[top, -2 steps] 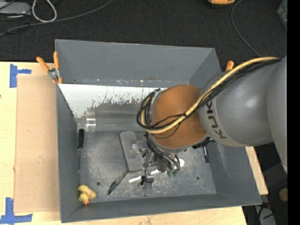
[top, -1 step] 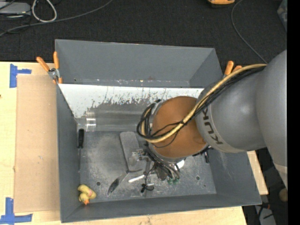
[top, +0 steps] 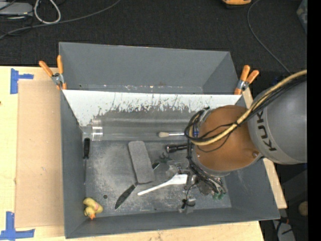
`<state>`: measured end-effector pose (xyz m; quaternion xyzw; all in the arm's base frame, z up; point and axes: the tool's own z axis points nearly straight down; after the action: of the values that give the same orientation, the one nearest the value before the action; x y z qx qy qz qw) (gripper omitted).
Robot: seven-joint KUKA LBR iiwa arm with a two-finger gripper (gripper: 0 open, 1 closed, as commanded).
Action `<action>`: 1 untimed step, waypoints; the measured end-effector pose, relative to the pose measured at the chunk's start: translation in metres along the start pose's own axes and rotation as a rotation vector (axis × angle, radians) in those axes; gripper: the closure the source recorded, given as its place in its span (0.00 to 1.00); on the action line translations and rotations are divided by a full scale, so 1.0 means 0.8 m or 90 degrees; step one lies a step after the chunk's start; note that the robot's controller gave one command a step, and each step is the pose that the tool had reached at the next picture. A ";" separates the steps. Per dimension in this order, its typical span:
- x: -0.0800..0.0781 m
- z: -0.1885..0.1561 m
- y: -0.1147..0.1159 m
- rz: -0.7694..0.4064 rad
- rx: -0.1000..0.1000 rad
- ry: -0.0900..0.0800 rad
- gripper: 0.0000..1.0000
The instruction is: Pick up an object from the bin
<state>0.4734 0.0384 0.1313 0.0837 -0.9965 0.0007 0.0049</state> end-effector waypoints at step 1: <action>-0.008 0.076 0.024 -0.008 -0.004 -0.015 0.00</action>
Offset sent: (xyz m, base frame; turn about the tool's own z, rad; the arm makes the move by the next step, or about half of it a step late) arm 0.0328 0.0062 -0.0613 -0.2730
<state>0.4762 0.0587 0.0706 0.0902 -0.9959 -0.0032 -0.0068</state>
